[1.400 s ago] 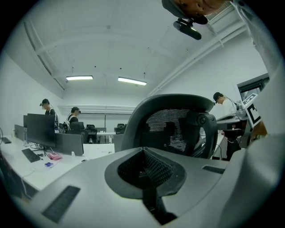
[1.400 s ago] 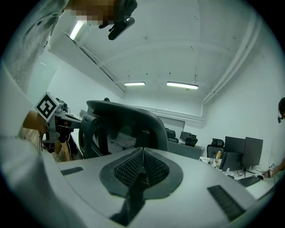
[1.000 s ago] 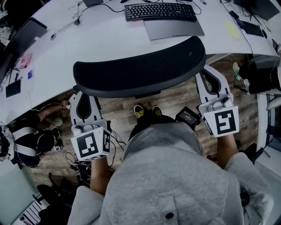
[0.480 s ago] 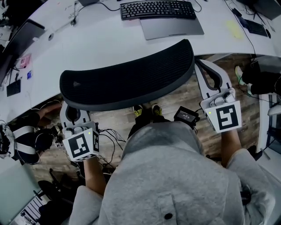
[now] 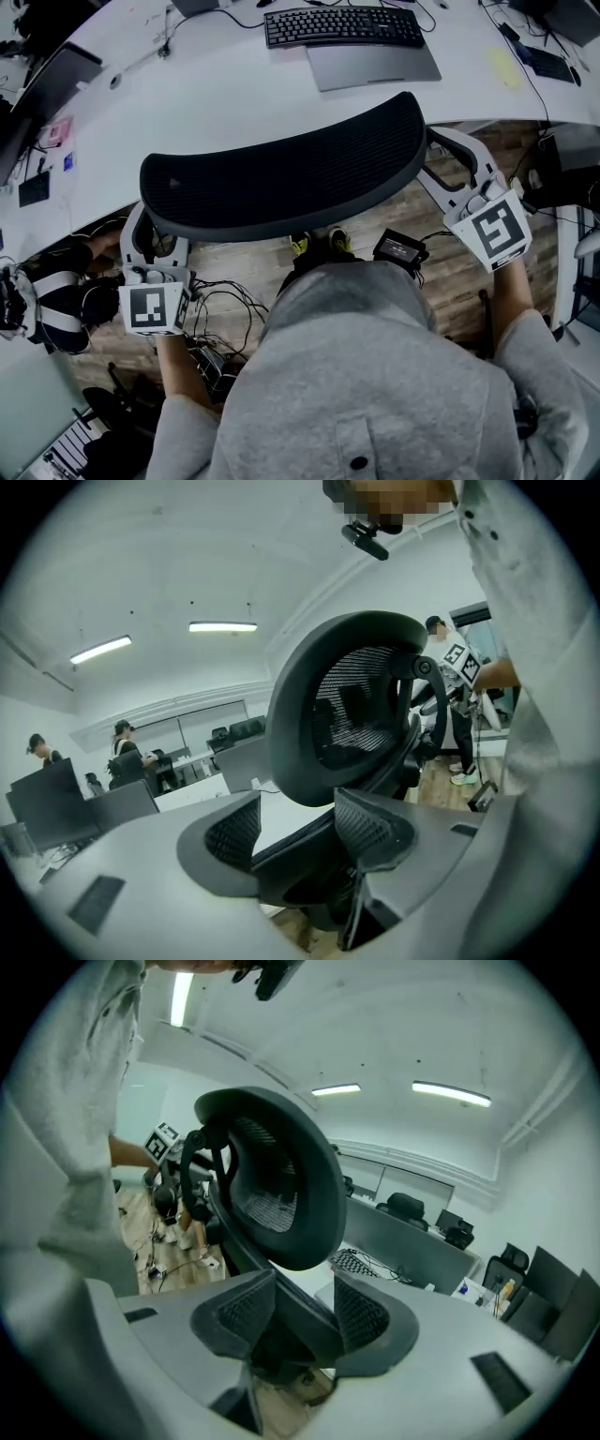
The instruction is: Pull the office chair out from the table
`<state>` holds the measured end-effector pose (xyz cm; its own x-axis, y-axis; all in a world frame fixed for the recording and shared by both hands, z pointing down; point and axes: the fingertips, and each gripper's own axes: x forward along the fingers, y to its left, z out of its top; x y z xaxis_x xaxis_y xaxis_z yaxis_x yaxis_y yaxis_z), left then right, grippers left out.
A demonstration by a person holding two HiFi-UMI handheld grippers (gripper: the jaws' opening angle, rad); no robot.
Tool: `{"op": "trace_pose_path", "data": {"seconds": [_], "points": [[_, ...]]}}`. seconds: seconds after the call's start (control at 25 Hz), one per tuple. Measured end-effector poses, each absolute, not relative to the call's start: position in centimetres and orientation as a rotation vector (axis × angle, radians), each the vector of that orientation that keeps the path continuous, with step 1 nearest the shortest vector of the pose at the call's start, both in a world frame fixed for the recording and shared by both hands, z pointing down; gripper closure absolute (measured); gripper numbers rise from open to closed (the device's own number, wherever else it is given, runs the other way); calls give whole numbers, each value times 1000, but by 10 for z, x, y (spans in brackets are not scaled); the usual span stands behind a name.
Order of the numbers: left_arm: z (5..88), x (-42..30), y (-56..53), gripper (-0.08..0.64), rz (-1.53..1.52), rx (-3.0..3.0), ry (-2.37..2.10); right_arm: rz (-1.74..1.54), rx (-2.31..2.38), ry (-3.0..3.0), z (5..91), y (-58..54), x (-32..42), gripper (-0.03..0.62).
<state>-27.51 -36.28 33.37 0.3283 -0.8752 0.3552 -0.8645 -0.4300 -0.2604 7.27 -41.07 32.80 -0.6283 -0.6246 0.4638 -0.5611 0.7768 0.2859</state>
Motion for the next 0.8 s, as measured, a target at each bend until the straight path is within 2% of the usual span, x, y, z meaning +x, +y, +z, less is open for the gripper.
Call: {"op": "trace_pose_path", "data": {"seconds": [0.24,0.48,0.8], "points": [[355,-267,-357,235,-833,-2640,1184,-226,642,-2361,350,-411,71,362],[364,-263,-369,230,-771,-2699,1061,-398,410,-2363,366,-416,57,350],[371,-279,-376,230,-743,-2805,975,-418,260,-2354,370,-417,57,353]]}}
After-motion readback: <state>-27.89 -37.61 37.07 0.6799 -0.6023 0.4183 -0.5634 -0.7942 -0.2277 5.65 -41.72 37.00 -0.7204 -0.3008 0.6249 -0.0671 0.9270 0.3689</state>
